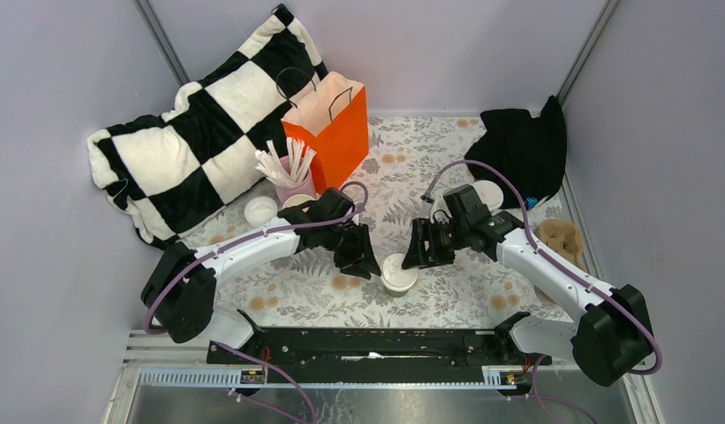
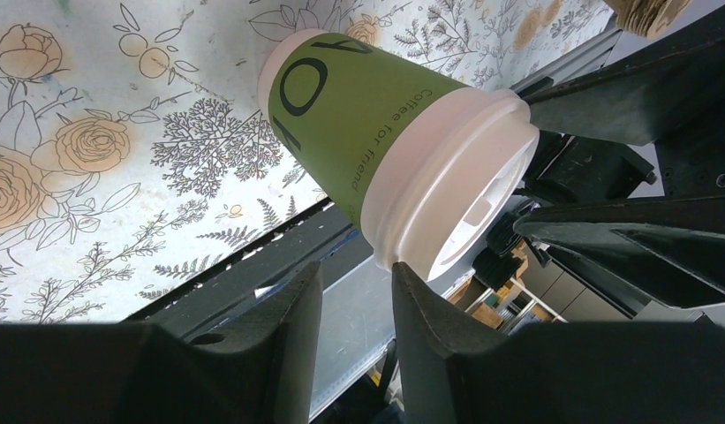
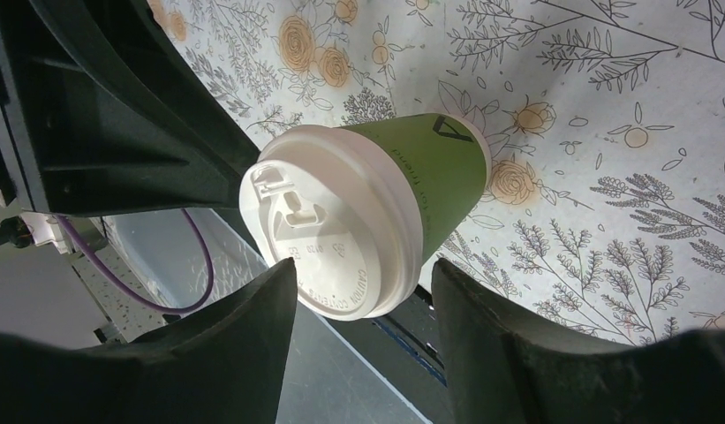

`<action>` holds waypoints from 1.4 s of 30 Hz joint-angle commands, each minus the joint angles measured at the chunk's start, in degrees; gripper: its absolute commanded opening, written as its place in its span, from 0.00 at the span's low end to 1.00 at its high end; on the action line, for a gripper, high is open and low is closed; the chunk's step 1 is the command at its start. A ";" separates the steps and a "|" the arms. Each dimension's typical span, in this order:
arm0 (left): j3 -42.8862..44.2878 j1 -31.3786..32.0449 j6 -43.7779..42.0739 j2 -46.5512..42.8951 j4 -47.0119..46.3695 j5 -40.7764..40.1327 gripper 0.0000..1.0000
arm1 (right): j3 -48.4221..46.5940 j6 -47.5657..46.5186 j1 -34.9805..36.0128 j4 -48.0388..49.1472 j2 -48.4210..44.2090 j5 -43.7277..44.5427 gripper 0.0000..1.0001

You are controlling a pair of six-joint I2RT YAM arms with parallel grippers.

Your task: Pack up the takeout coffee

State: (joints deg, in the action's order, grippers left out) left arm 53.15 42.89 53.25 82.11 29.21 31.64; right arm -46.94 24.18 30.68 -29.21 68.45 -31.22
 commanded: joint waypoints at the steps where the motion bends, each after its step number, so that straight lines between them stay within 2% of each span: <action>1: 2.56 0.17 -2.26 1.79 3.09 -3.13 0.38 | 1.24 -0.36 -0.39 0.94 0.84 -1.30 0.63; 6: 2.18 0.13 -2.92 2.76 5.95 -5.17 0.37 | 4.42 0.64 -0.96 3.15 2.03 -1.89 0.61; 10: 2.09 0.50 -3.99 4.01 8.53 -7.29 0.36 | 6.33 1.05 -3.58 5.23 2.39 -5.84 0.60; 16: 4.12 1.73 -5.09 3.79 10.55 -9.65 0.36 | 4.50 1.12 -5.17 4.56 0.99 -8.90 0.65; 20: 8.01 1.71 -6.31 0.37 13.70 -10.84 0.40 | 2.54 1.11 -5.13 3.73 0.64 -9.24 0.68; 24: 7.57 1.51 -4.00 -3.92 9.51 -7.66 0.52 | 1.91 0.69 -5.13 3.57 0.98 -9.92 0.69; 28: 7.07 1.39 -2.68 -3.70 6.26 -6.74 0.62 | 1.86 0.53 -5.10 3.68 0.94 -10.20 0.70; 30: 8.25 1.35 -2.76 -2.44 5.99 -6.41 0.64 | 1.75 0.51 -5.15 3.57 0.97 -10.02 0.70; 33: 9.36 1.40 -3.19 -0.46 6.01 -6.23 0.63 | 1.66 0.34 -5.15 3.56 1.20 -10.00 0.70; 36: 9.77 1.40 -3.50 0.83 5.99 -6.25 0.49 | 1.54 0.23 -5.11 3.53 1.42 -10.00 0.70; 42: 9.40 1.36 -3.43 2.14 5.26 -5.72 0.48 | 1.84 0.20 -5.11 3.82 1.77 -10.04 0.69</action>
State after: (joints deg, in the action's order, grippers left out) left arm 60.42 44.40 49.93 83.94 36.60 24.67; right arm -43.22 25.32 25.80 -24.97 70.13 -40.07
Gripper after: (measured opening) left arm 0.479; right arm 0.695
